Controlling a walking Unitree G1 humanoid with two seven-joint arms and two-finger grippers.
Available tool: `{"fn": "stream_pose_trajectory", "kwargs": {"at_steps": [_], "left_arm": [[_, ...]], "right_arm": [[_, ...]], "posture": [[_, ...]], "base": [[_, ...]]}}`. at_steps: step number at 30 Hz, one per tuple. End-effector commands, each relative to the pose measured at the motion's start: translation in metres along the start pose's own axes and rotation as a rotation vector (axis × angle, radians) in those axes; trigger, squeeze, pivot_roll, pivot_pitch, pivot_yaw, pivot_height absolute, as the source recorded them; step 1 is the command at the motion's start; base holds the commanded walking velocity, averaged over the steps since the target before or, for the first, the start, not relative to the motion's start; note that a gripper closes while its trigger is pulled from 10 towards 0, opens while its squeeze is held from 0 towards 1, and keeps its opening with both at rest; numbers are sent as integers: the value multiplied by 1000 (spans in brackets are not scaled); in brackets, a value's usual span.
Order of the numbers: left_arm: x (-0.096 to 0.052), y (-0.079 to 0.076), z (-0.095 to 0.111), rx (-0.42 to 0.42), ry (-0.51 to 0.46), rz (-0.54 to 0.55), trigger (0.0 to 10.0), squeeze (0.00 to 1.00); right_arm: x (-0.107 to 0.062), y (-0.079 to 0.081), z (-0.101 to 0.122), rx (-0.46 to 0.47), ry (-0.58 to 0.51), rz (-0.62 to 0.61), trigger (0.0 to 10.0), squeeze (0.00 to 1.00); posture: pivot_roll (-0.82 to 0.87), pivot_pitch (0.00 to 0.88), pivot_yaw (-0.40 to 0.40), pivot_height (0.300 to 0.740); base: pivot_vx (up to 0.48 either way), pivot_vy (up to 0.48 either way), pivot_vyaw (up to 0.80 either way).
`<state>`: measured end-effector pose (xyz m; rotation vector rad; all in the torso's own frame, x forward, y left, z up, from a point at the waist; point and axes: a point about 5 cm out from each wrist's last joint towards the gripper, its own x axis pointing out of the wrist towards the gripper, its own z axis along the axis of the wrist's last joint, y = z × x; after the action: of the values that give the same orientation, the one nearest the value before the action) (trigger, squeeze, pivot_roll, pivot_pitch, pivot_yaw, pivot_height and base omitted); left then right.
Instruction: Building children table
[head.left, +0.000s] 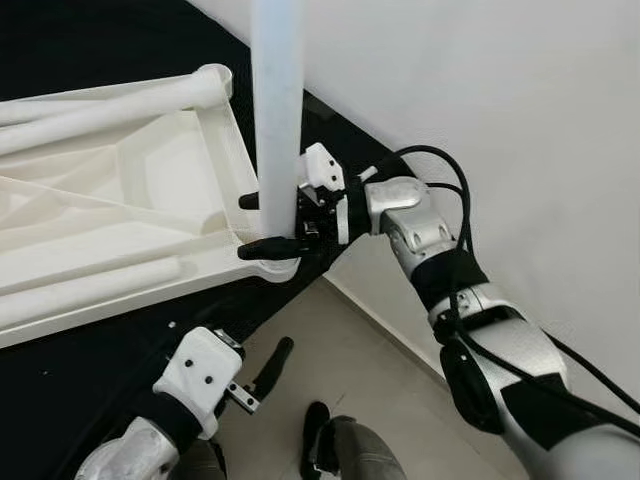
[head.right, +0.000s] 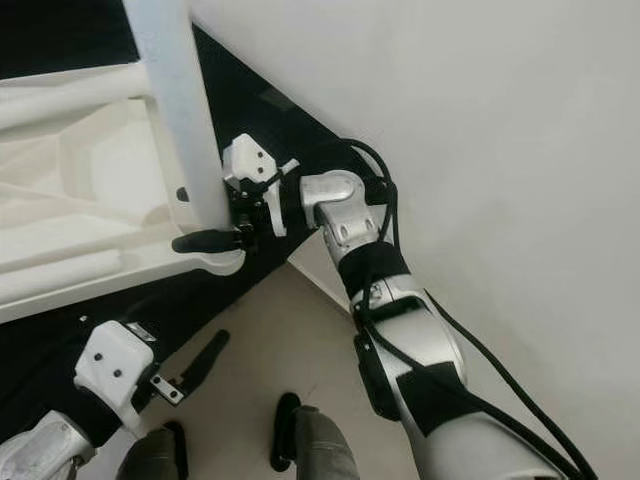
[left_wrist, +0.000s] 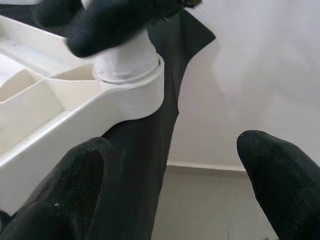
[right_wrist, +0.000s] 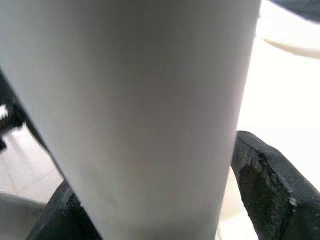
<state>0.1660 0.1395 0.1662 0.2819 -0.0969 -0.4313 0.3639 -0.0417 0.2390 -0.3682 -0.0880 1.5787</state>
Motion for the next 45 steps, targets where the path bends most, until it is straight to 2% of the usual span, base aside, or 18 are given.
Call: {"fn": "stream_pose_trajectory", "kwargs": {"at_steps": [1, 2, 7, 16, 20, 21, 22, 23, 24, 25, 26, 28, 33, 37, 38, 42, 43, 45], "left_arm": [[-6, -1, 0, 4, 28, -6, 10000, 0], [-9, 0, 2, 8, 31, -1, 10000, 0], [-19, 1, 10, 19, 37, 13, 10000, 0], [-31, 9, 28, 56, 28, 51, 10000, 0], [-33, 11, 32, 66, 26, 70, 10000, 0], [-33, 12, 33, 73, 26, 76, 10000, 0], [-33, 12, 33, 73, 26, 76, 10000, 0], [-33, 13, 33, 77, 27, 80, 10000, 0], [-33, 15, 33, 83, 26, 84, 10000, 0], [-33, 15, 33, 83, 26, 84, 10000, 0], [-33, 17, 34, 86, 26, 86, 10000, 0], [-31, 23, 35, 100, 24, 99, 10000, 0], [-21, 29, 32, 117, 13, 95, 10000, 0], [-17, 32, 31, 125, 1, 100, 10000, 0], [-15, 33, 31, 126, -3, 104, 10000, 0], [-12, 33, 29, 124, -5, 104, 10000, 0], [-11, 33, 28, 120, -5, 98, 10000, 0], [-11, 31, 27, 111, -4, 84, 10000, 0]], "right_arm": [[3, 3, -8, 6, 38, 28, 9725, 0], [2, 3, -10, 7, 48, 33, 118, 0], [-3, 1, -13, 13, 62, 30, 0, 0], [-25, -13, -10, 59, -10, -154, 0, 0], [-38, -13, -25, 122, -112, -387, 0, 0], [-34, -9, -39, 157, -136, -578, 0, 0], [-34, -9, -39, 157, -136, -578, 0, 0], [-32, -3, -53, 185, -103, -826, 0, 0], [-18, 27, -68, 231, -60, -952, 0, 0], [-18, 27, -68, 231, -60, -952, 0, 0], [-14, 49, -73, 261, -30, -1046, 0, 0], [9, 72, -63, 262, -37, -1032, 0, 0], [37, 57, -44, 220, -130, -910, 0, 0], [55, 61, -30, 182, -157, -763, 0, 0], [57, 60, -23, 141, -154, -761, 10000, 0], [53, 54, -9, 103, -191, -763, 10000, 86], [49, 49, -4, 87, -213, -730, 10000, 1000], [43, 39, 5, 76, -258, -626, 10000, 1000]], "posture": [[276, 368, -160, 740], [284, 382, -162, 740], [297, 411, -160, 740], [316, 448, -164, 740], [310, 460, -164, 740], [312, 461, -159, 740], [312, 461, -159, 740], [315, 460, -155, 740], [316, 459, -145, 740], [316, 459, -145, 740], [316, 459, -145, 740], [312, 444, -109, 740], [302, 382, -109, 740], [302, 382, -109, 740], [297, 362, -111, 740], [300, 352, -111, 740], [303, 348, -113, 740], [303, 343, -116, 740]], "base": [[0, 0, 0], [0, 0, 0], [0, 0, 0], [0, 0, 0], [0, 0, 0], [0, 0, 0], [0, 0, 0], [0, 0, 0], [0, 0, 0], [0, 0, 0], [0, 0, 0], [0, 0, 0], [0, 0, 0], [0, 0, 0], [0, 0, 0], [0, 0, 0], [0, 0, 0], [0, 0, 0]]}}
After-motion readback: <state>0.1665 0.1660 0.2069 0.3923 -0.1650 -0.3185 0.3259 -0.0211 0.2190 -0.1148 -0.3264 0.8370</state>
